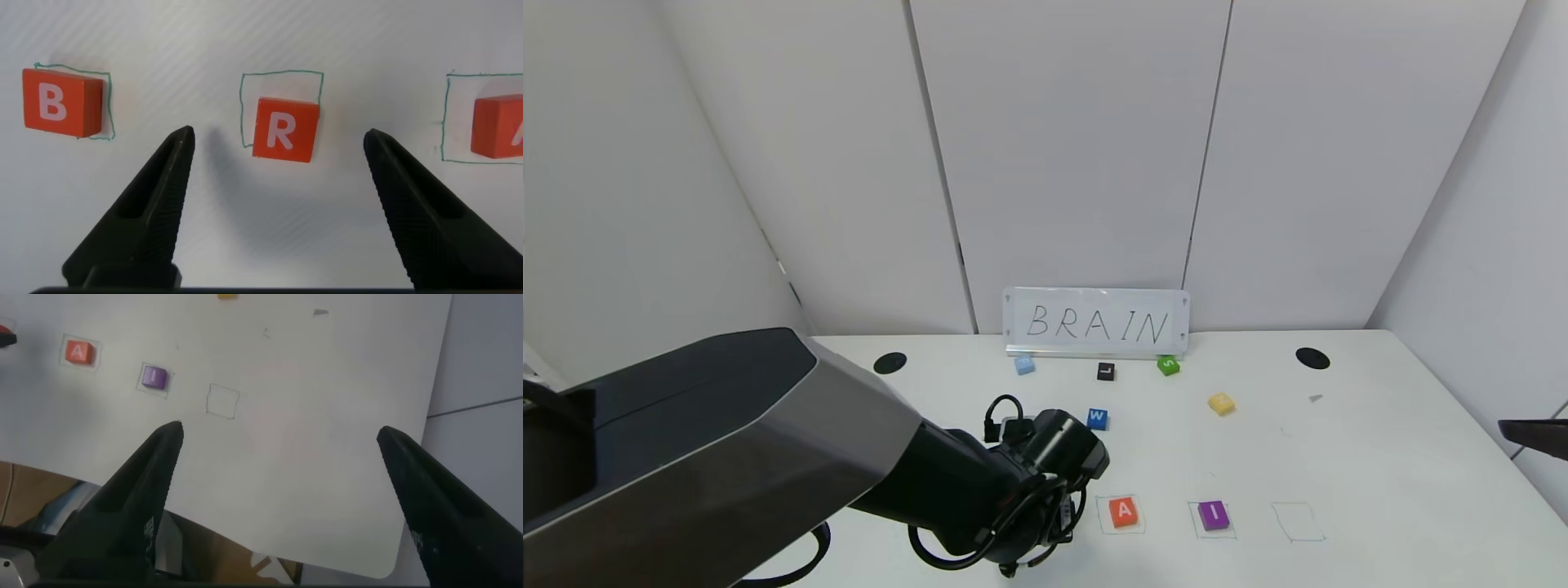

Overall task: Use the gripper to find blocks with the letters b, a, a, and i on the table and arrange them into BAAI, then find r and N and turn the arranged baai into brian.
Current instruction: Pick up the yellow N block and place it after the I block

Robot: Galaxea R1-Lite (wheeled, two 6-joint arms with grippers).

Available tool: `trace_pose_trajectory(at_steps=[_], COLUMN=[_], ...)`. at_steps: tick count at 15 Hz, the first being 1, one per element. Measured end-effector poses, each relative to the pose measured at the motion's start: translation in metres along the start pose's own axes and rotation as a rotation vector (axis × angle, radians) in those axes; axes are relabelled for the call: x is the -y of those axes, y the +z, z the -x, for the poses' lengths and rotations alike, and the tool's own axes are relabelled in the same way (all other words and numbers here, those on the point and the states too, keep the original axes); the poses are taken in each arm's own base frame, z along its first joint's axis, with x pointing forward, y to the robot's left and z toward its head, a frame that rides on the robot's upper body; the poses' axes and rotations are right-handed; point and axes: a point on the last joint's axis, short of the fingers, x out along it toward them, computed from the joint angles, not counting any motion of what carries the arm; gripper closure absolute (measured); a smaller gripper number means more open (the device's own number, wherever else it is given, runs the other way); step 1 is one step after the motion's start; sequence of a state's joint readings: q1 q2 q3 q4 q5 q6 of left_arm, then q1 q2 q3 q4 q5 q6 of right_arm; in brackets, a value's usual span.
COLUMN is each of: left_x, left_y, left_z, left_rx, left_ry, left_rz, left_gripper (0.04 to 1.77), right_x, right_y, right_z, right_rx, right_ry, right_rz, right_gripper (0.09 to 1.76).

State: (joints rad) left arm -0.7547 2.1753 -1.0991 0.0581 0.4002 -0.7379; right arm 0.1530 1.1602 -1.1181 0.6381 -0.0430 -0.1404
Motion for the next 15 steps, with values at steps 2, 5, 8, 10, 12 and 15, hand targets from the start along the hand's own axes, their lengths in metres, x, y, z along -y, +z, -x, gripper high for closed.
trace_pose_trajectory(at_steps=[2,5,8,10,12,15], left_x=[0.0,-0.005,-0.02,-0.033,-0.045,-0.064], left_y=[0.006,0.022,0.047,0.061,0.073,0.088], left_z=[0.009,0.028,0.046,0.057,0.069,0.094], left_rx=[0.02,0.073,0.141,0.181,0.22,0.289], left_ry=[-0.015,-0.047,-0.057,-0.052,-0.05,-0.05], left_rz=[-0.009,-0.042,-0.084,-0.105,-0.123,-0.16], left_gripper=[0.28,0.22,0.18,0.16,0.14,0.13], right_x=[0.0,0.0,-0.001,-0.002,-0.004,-0.006], right_y=[0.0,0.0,0.0,0.0,0.0,0.002], right_z=[0.0,0.0,0.0,0.0,0.0,-0.001], right_rx=[0.0,0.002,0.002,0.001,0.004,0.023], right_ry=[0.0,0.0,0.003,0.01,0.021,0.03], right_rz=[0.0,0.0,0.003,0.008,0.015,0.019], right_gripper=[0.14,0.14,0.14,0.14,0.14,0.14])
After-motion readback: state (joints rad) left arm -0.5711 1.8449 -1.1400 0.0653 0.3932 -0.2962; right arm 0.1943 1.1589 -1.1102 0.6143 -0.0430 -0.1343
